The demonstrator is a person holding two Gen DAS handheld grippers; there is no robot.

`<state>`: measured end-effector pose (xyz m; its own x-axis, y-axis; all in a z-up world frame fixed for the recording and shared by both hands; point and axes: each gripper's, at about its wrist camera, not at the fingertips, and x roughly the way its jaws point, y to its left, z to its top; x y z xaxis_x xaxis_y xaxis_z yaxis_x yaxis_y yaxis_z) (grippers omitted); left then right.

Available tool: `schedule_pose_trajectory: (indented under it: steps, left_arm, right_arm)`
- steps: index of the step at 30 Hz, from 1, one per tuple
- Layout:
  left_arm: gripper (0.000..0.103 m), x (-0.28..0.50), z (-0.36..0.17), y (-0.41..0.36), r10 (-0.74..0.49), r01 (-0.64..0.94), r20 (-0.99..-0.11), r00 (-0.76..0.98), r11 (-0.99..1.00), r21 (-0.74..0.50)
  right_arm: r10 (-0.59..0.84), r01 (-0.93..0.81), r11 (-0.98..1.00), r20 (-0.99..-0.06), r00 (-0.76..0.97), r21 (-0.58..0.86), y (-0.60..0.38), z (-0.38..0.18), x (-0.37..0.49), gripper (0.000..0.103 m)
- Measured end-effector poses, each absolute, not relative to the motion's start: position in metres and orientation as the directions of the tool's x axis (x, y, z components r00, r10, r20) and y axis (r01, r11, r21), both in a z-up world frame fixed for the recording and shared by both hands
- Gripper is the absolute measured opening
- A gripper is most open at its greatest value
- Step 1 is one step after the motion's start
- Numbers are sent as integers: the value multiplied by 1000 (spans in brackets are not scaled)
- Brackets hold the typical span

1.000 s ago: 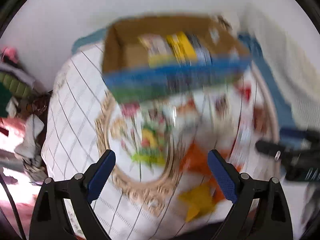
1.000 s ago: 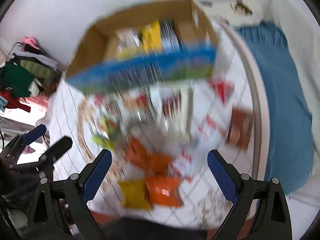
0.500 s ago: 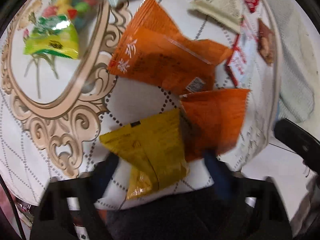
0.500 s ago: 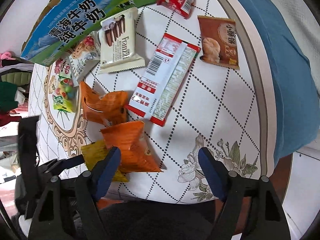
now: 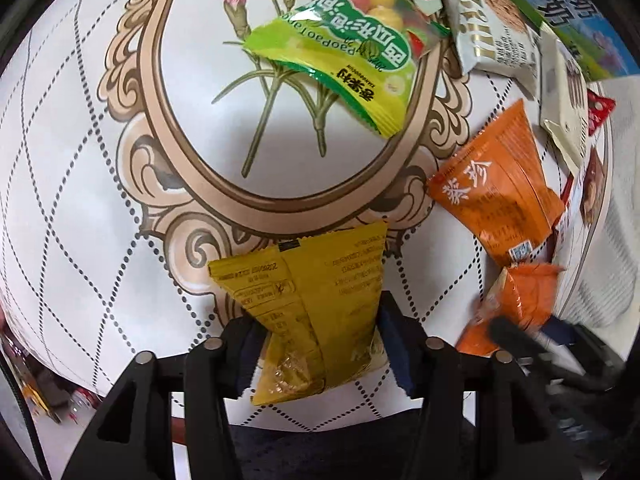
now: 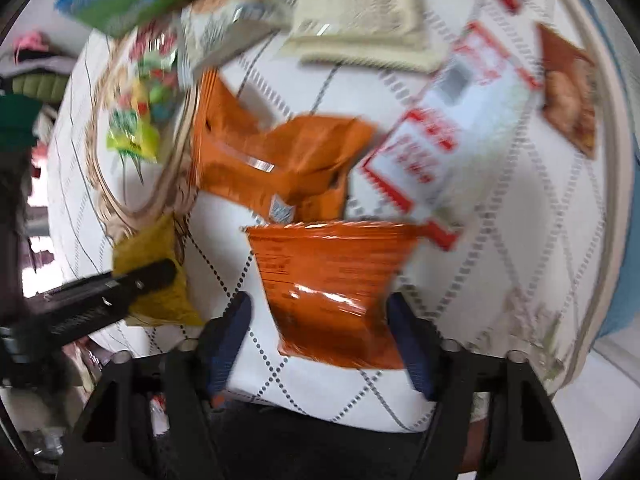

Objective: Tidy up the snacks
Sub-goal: 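Grasp the yellow chip bag with the left tool while the right tool grasps the orange bag, then lower both bags into the box and open both tools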

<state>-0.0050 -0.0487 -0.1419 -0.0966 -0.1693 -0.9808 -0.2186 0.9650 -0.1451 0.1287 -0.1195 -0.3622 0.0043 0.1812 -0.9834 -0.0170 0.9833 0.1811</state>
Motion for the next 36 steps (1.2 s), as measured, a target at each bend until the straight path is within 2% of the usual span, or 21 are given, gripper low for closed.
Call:
schedule_pose_trajectory:
  steps: [3,18,19,21,22,23,28,36]
  left_arm:
    - [63,-9,-147,-56,-193,-243,-976,-101,956,-164]
    - [63,-11,-160,-72,-151,-222,-985,-81,966,-130]
    - [63,-7,-159,-77,-146,-220,-986,-76,967,-126]
    - [50,-7,-156,-84,-150,-210,-986,-72,969,-132]
    - [44,-10,-149,-87,-155,-210,-985,-76,968,-136]
    - [43,-12,-146,-89,-174,-206,-982,-76,966,-155]
    - [42,-12,-112,-102,-197,-160,-980,-25,968,-191]
    - [42,31,-5,-126,-298,-92,-939,172,944,-316]
  right_arm:
    - [146,-79,986,-989,17,145,-111,-366,126,54]
    - [172,-47,984,-985,7,172,-125,-374,127,56]
    - [168,-50,985,-986,9,168,-122,-376,127,56]
    - [164,-64,985,-986,17,163,-117,-377,126,54]
    - [168,-68,984,-985,21,167,-115,-378,126,52]
    - [185,-69,981,-982,27,183,-115,-373,124,50]
    - [259,-79,964,-964,66,254,-122,-341,118,48]
    - [379,-80,925,-903,203,371,-151,-247,159,48]
